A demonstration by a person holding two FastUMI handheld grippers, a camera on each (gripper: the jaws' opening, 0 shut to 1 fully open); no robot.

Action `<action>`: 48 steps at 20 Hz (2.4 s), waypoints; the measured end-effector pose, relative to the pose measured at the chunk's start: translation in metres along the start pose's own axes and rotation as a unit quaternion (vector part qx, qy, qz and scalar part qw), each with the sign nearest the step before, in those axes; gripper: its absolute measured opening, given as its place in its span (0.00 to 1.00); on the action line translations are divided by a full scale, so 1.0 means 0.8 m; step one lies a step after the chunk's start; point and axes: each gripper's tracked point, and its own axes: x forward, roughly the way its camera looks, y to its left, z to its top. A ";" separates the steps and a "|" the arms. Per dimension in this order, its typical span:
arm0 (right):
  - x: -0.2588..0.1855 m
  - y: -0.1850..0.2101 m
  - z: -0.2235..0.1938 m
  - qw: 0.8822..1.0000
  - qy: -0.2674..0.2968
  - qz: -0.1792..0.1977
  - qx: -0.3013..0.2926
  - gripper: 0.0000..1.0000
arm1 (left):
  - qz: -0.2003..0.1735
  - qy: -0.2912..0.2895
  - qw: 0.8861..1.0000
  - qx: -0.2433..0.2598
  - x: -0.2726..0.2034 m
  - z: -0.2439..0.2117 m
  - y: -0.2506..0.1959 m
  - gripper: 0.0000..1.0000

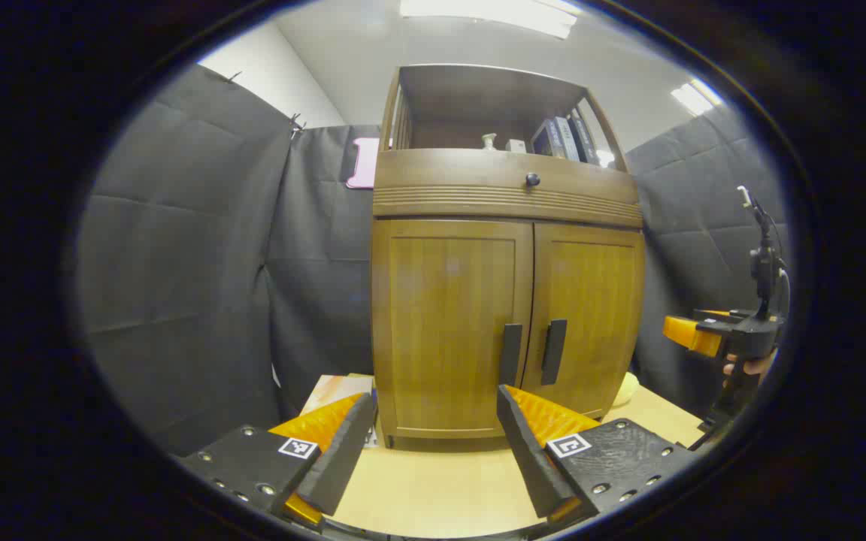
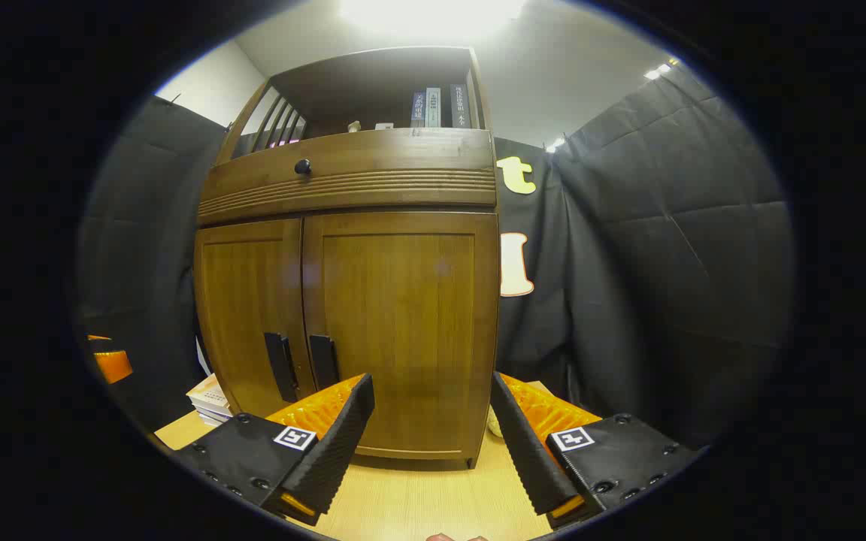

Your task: Open the right door of the double-door shoe cabinet with the right hand, and open the left door with the left hand.

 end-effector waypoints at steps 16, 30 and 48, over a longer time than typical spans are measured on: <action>-0.008 0.009 -0.006 1.000 0.010 0.013 0.007 0.98 | 0.009 -0.006 1.000 -0.004 -0.007 0.003 0.002 0.94; 0.049 0.059 0.043 0.998 -0.013 0.047 0.028 0.96 | 0.053 0.005 0.998 -0.026 -0.042 -0.029 0.037 0.94; 0.171 0.168 0.002 0.995 0.022 0.100 0.006 0.98 | 0.118 0.049 0.990 -0.057 -0.050 -0.092 0.072 0.94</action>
